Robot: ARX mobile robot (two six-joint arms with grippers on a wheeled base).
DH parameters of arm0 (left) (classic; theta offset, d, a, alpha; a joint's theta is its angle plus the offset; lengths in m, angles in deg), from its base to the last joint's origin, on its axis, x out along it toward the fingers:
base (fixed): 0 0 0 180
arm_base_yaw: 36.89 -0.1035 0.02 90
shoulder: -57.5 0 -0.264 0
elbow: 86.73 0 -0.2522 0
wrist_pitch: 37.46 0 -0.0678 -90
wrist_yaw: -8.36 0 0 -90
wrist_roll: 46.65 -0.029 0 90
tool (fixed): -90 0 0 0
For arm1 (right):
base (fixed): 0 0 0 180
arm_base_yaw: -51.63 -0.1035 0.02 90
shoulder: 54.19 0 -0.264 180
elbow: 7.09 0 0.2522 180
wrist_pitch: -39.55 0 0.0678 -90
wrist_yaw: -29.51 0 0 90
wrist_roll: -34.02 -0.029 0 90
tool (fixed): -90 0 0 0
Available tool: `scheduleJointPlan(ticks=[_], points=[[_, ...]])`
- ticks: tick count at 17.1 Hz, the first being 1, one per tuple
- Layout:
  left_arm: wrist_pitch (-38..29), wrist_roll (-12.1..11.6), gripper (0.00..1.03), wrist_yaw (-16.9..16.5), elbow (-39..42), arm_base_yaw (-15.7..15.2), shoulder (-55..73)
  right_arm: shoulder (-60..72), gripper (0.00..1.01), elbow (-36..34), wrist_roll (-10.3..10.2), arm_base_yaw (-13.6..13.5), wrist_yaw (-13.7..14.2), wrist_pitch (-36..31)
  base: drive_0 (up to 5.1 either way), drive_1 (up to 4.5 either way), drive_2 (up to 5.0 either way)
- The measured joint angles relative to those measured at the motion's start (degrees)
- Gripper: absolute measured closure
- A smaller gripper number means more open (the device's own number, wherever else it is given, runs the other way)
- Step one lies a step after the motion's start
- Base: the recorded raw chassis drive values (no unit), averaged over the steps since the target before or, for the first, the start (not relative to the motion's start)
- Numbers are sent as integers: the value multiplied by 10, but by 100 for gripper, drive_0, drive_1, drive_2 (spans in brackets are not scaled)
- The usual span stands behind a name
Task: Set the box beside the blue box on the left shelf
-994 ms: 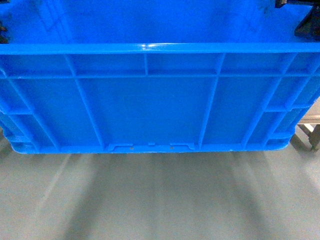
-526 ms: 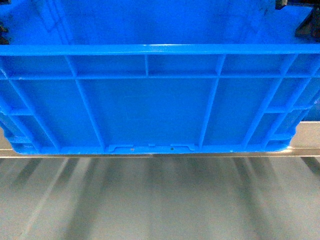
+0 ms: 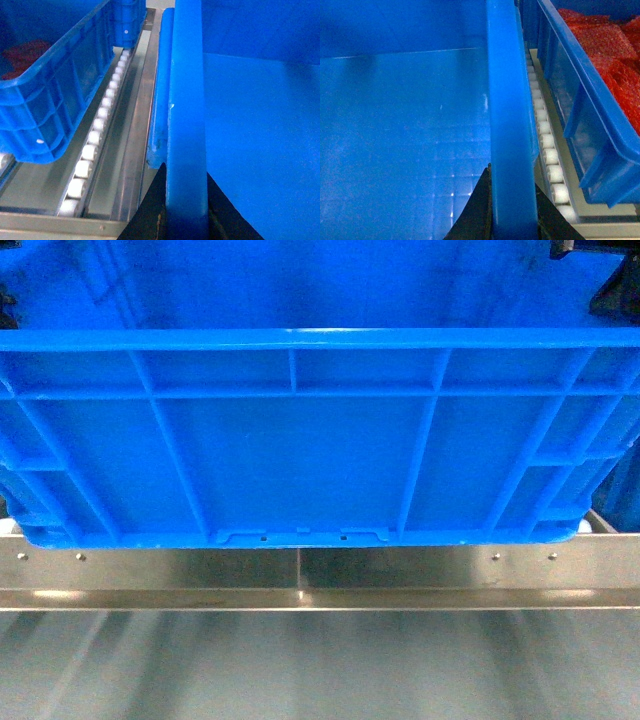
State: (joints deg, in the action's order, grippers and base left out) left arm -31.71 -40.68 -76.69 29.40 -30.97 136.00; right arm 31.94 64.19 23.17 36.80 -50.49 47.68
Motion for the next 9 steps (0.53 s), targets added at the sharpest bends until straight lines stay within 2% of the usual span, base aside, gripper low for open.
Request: scheduleJointPlan(ticks=[6,8,9], points=[[0,0,96,1,0,0,0,0,92,0,0,0,0,-1,0,0,0],[-2,0,96,1,0,0,0,0,92,0,0,0,0,-2,-4,325,-333],[-1,0,96,0,0,0,1,0,92,0,0,0,0,-2,0,0,0]])
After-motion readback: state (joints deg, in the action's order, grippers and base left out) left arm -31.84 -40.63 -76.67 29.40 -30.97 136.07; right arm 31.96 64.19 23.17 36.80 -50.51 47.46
